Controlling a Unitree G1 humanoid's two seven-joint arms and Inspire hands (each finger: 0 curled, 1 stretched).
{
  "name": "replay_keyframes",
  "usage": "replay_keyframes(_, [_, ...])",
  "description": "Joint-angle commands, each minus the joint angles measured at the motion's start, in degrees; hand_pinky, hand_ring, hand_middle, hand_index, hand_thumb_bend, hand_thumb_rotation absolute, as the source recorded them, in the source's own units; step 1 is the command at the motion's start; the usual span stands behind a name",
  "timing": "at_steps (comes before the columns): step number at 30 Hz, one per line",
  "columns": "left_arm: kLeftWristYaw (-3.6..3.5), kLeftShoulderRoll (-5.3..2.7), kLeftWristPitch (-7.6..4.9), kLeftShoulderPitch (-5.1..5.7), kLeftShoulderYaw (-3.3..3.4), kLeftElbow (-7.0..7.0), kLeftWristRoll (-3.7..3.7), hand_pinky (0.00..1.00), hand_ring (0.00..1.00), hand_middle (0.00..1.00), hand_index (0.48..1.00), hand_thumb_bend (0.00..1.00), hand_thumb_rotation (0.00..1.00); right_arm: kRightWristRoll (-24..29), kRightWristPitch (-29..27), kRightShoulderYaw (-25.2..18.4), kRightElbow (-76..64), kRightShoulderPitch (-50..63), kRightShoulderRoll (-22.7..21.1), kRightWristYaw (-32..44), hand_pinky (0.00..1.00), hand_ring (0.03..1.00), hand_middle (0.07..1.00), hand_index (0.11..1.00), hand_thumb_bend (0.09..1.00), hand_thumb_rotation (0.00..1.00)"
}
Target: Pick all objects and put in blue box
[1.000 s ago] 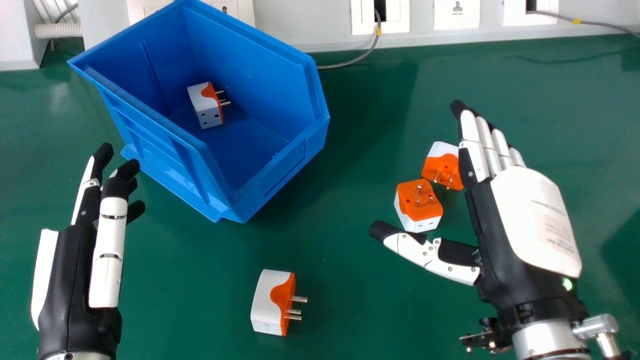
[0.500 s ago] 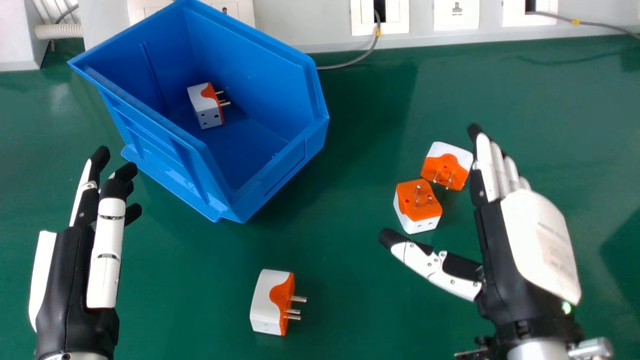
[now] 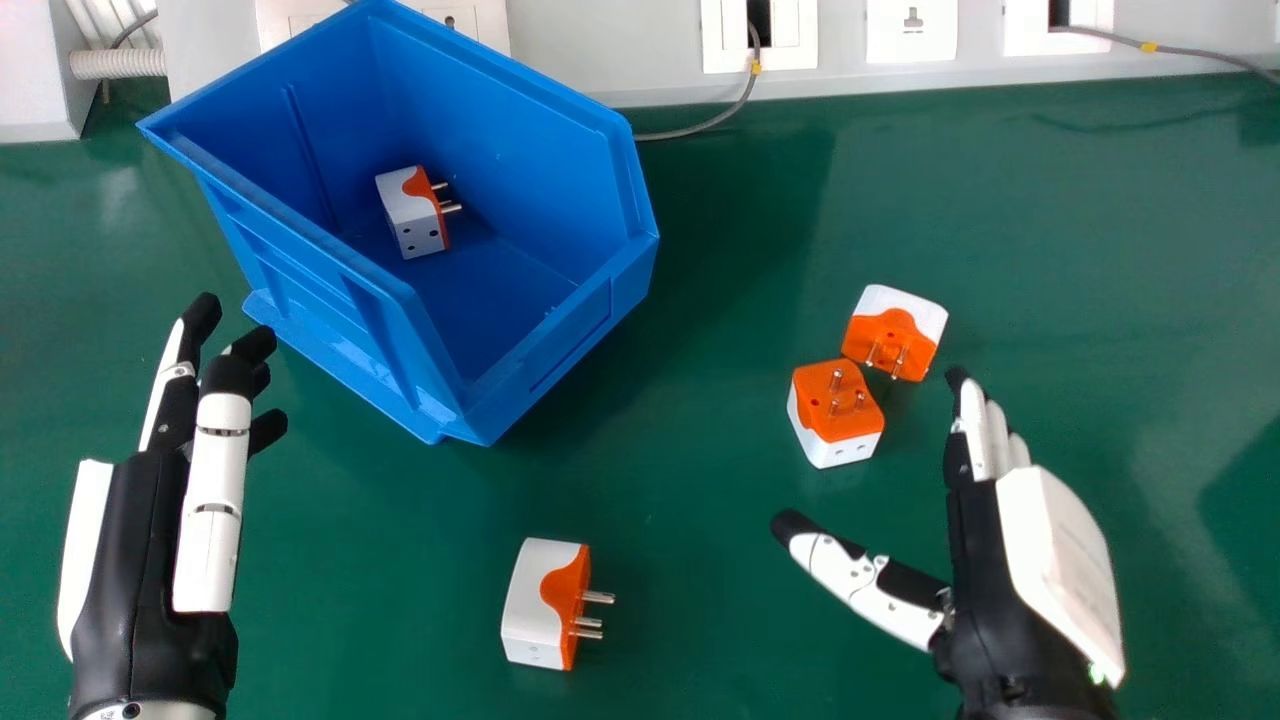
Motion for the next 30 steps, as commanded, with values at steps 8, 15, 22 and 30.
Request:
replay_keyframes(8, [-0.25, 1.11, -0.89, -0.66, 0.52, -0.71, -0.45, 0.86, 0.92, 0.90, 0.956, 0.42, 1.00, -0.8, 4.2, 0.0, 4.7, -7.3, -1.0, 1.4, 0.91, 0.987, 1.000, 0.954, 0.550, 0.44])
replay_keyframes(15, [-0.42, 1.47, -0.82, -0.85, 0.53, -0.63, -0.75, 0.86, 0.92, 0.91, 0.957, 0.42, 1.00, -0.9, 6.5, -0.1, 10.3, -13.1, -3.1, 2.5, 0.91, 0.982, 0.999, 0.944, 0.559, 0.43])
replay_keyframes(22, [-0.66, 1.63, -0.96, -1.03, 0.70, -0.37, -0.89, 0.87, 0.92, 0.91, 0.959, 0.42, 1.00, -0.3, 9.4, 0.1, 15.1, -18.5, -3.3, 3.1, 0.89, 0.977, 0.998, 0.938, 0.565, 0.42])
replay_keyframes(30, [-0.63, 1.75, -1.02, -1.43, 0.69, -0.08, -0.63, 0.87, 0.92, 0.91, 0.960, 0.43, 1.00, 1.3, 10.2, -0.5, 21.1, -23.4, -2.8, 1.7, 0.89, 0.974, 0.997, 0.939, 0.560, 0.40])
